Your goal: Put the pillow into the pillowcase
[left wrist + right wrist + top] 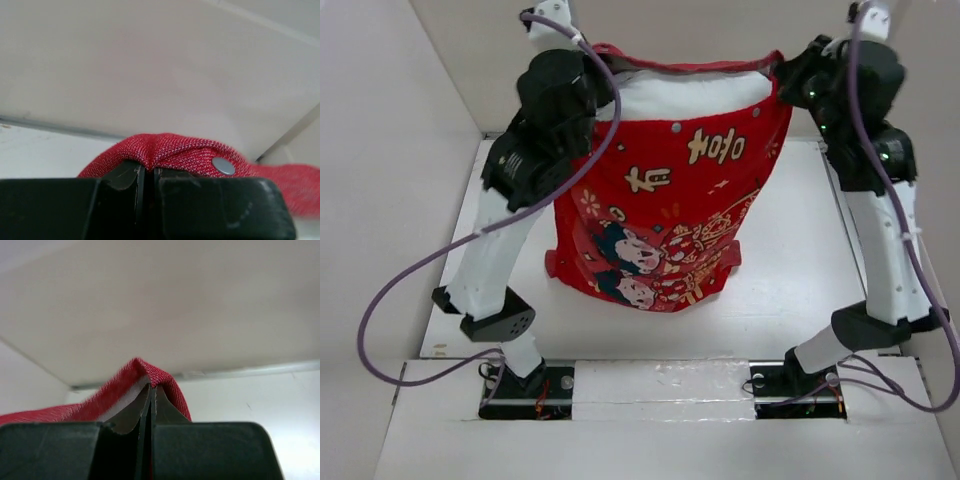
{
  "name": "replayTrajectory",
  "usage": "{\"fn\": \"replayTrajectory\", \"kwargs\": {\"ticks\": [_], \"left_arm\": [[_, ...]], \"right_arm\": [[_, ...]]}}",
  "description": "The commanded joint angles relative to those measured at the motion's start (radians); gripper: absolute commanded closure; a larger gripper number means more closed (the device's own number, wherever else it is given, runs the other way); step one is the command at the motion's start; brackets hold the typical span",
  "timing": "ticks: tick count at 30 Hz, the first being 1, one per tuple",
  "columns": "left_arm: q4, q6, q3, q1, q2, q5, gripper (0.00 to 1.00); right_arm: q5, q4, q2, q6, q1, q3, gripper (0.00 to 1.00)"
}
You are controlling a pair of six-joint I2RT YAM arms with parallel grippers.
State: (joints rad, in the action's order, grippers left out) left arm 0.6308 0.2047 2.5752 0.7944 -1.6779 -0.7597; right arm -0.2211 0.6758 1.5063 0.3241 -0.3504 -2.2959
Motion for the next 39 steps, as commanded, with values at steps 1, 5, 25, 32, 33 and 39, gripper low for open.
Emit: {"fn": "replayTrajectory", "kwargs": {"ticks": [1, 5, 25, 32, 33, 39], "left_arm": [[0.089, 0.146, -0.080, -0.192, -0.048, 0.327, 1.00], [-0.084, 0.197, -0.424, -0.393, 0.045, 0.585, 1.00], [-0.560, 0.559, -0.290, -0.699, 0.069, 1.174, 1.00], [-0.859, 0.994, -0.149, -0.894, -0.075, 1.514, 1.00], [-0.905, 1.042, -0.136, -0.923, -0.112, 1.548, 1.00], [-1.464, 1.570, -0.163, -1.018, -0.194, 1.804, 1.00]], "right_arm": [[-0.130, 0.059, -0.039, 0.041, 0.051, 0.083, 1.00], [-0.069, -0.123, -0.246, 0.052, 0.064, 0.361, 1.00], [0.229, -0.386, -0.200, 0.145, 0.186, 0.242, 1.00], [0.186, -0.073, 0.026, 0.139, 0.237, -0.235, 1.00], [0.195, -0.058, 0.067, 0.151, 0.246, -0.256, 1.00], [0.331, 0.018, 0.117, 0.171, 0.329, -0.235, 1.00]]}}
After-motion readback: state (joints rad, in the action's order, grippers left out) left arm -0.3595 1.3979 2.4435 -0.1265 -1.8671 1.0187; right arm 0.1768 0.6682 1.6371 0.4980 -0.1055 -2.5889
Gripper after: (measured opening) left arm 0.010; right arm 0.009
